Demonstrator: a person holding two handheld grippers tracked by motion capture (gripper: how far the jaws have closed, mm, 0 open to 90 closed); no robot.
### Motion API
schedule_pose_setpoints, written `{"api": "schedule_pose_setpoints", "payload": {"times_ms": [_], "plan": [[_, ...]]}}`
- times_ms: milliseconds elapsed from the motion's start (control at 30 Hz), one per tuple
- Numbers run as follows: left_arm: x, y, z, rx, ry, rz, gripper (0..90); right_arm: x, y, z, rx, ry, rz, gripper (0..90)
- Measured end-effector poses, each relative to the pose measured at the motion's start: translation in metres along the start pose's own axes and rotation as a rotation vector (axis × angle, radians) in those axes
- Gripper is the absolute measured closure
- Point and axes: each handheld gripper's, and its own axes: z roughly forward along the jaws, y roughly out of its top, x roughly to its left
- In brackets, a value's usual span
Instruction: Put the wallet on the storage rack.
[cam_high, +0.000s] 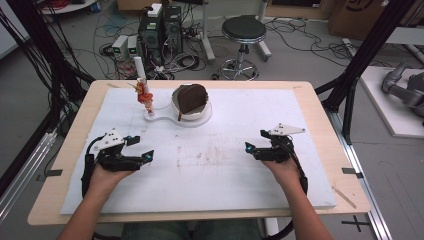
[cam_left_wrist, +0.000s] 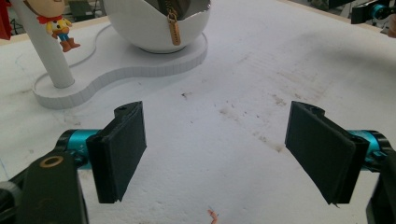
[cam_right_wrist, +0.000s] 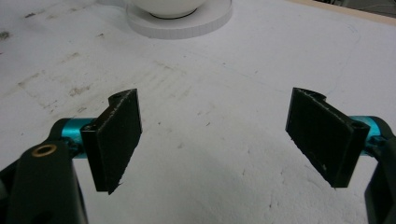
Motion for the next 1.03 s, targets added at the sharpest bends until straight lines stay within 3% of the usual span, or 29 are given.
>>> {"api": "schedule_pose_setpoints", "payload": {"times_ms": [133, 400, 500, 567, 933, 1033], "plan": [[0.003, 0.000, 0.000, -0.025, -0.007, -0.036, 20.4, -0.001, -0.002, 0.000, 0.012, -0.002, -0.003, 18.5], [0.008, -0.004, 0.000, -0.022, -0.003, -0.058, 20.4, -0.001, -0.002, -0.002, 0.016, -0.015, -0.003, 18.6], [0.011, -0.006, 0.001, -0.007, -0.026, -0.114, 20.4, -0.002, -0.003, -0.002, 0.020, -0.015, -0.003, 18.5], [0.011, -0.008, 0.002, -0.005, -0.020, -0.121, 20.4, -0.001, -0.003, -0.002, 0.022, -0.014, -0.003, 18.6], [0.013, -0.009, 0.004, 0.019, 0.006, -0.120, 20.4, -0.001, -0.003, -0.002, 0.022, -0.015, -0.007, 18.5], [0.013, -0.007, 0.004, 0.017, 0.007, -0.097, 20.4, 0.000, -0.003, -0.002, 0.020, -0.016, -0.007, 18.5]]}}
